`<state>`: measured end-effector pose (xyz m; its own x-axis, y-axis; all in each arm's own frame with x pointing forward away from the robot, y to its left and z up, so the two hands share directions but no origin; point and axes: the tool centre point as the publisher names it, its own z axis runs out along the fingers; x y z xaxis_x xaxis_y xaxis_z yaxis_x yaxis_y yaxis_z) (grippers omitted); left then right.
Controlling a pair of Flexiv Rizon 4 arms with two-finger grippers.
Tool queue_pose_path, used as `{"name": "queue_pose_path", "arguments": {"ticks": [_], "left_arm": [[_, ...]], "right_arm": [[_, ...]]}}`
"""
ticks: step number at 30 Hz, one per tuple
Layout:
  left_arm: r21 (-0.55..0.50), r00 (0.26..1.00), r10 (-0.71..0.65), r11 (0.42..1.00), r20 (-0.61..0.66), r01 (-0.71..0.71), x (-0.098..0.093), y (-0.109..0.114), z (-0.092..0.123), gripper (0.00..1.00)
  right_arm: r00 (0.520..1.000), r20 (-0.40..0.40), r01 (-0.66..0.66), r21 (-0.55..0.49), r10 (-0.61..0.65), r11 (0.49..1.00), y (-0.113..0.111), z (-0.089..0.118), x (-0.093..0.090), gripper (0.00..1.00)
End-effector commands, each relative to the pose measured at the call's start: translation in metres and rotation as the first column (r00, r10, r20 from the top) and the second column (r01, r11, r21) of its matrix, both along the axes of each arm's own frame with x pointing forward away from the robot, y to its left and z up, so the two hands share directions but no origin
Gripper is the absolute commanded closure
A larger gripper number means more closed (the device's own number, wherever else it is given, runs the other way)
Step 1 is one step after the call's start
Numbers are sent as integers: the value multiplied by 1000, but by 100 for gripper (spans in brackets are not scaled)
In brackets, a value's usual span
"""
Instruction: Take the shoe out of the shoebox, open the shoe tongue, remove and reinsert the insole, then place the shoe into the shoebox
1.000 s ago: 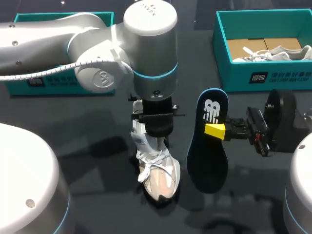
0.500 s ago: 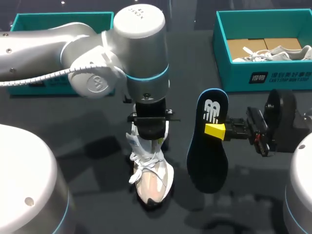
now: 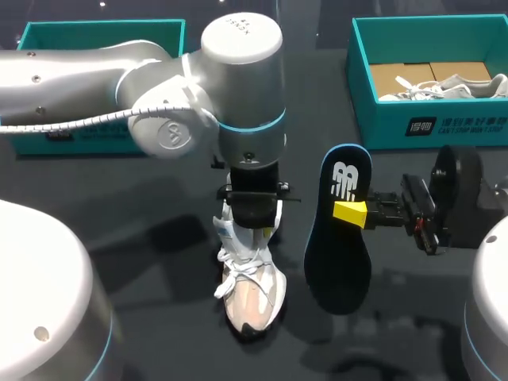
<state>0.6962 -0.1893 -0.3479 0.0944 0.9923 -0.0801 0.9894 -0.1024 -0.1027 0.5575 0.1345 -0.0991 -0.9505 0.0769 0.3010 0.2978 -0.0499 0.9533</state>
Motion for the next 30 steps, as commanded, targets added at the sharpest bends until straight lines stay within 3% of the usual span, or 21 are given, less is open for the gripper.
{"name": "queue_pose_path", "arguments": {"ticks": [1, 18, 21, 23, 30], "left_arm": [[22, 1000, -6, 1000, -18, 7, 7, -12, -7, 100], [87, 999, -11, 996, -42, 15, 13, -35, -29, 100], [98, 999, -17, 995, -36, 21, 12, -38, -33, 88], [106, 999, -20, 994, -29, 23, 12, -40, -36, 71], [117, 1000, -21, 993, -21, 23, 13, -43, -41, 65]], "right_arm": [[1000, -1, 6, -2, -6, 1000, 1, 0, -2, 100], [1000, -1, 6, -2, -6, 1000, 1, 0, -2, 100], [1000, -1, 6, -2, -6, 1000, 1, 0, -2, 100], [1000, -1, 6, -2, -6, 1000, 1, 0, -2, 100], [1000, -1, 6, -2, -6, 1000, 1, 0, -2, 100]]}}
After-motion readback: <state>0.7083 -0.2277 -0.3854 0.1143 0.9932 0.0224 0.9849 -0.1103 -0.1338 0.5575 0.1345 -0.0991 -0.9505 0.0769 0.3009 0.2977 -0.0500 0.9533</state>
